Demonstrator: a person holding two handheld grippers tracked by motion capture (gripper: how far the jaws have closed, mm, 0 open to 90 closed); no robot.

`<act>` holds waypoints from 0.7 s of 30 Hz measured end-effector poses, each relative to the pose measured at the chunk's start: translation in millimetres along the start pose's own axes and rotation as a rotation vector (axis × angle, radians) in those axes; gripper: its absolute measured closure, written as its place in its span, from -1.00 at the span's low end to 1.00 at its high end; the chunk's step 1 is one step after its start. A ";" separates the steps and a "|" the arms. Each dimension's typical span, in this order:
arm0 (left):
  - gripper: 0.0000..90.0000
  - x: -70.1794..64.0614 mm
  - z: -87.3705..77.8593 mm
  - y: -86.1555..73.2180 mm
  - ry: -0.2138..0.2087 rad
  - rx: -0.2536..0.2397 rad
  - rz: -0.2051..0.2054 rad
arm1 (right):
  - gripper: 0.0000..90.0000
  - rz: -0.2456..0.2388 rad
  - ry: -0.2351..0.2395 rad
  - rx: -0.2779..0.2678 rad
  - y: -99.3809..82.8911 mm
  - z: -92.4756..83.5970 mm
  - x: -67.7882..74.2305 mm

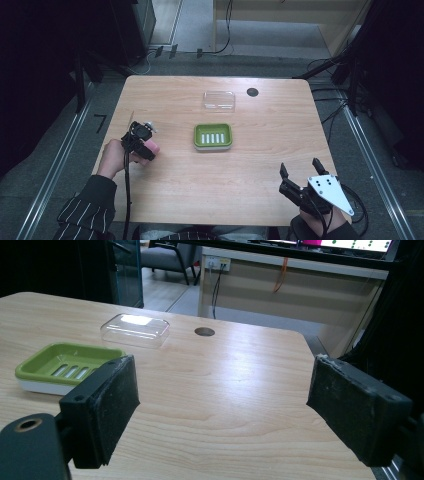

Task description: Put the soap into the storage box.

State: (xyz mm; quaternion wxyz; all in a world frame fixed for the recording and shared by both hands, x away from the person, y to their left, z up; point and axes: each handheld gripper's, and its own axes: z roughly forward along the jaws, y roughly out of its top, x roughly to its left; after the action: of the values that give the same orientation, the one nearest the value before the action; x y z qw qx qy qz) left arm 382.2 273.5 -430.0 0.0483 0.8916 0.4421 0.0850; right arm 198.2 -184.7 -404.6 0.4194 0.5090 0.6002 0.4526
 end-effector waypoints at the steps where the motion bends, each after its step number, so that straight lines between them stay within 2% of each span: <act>1: -0.15 -0.3 -0.4 1.5 -0.003 -0.001 0.006 | -0.72 0.001 0.000 0.001 0.1 0.0 0.2; 14: -0.15 -8.4 -5.2 17.6 -0.018 -0.041 0.082 | -0.72 -0.003 0.001 0.005 0.0 0.6 1.5; 21: -0.15 -12.1 -7.3 28.0 -0.035 -0.046 0.120 | -0.72 -0.001 0.000 0.006 0.0 0.7 1.3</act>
State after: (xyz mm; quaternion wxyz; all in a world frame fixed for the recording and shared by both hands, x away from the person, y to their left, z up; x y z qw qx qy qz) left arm 395.5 247.0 -419.6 0.0713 0.9165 0.3850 0.0821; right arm 198.7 -183.3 -404.9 0.4180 0.5099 0.6017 0.4509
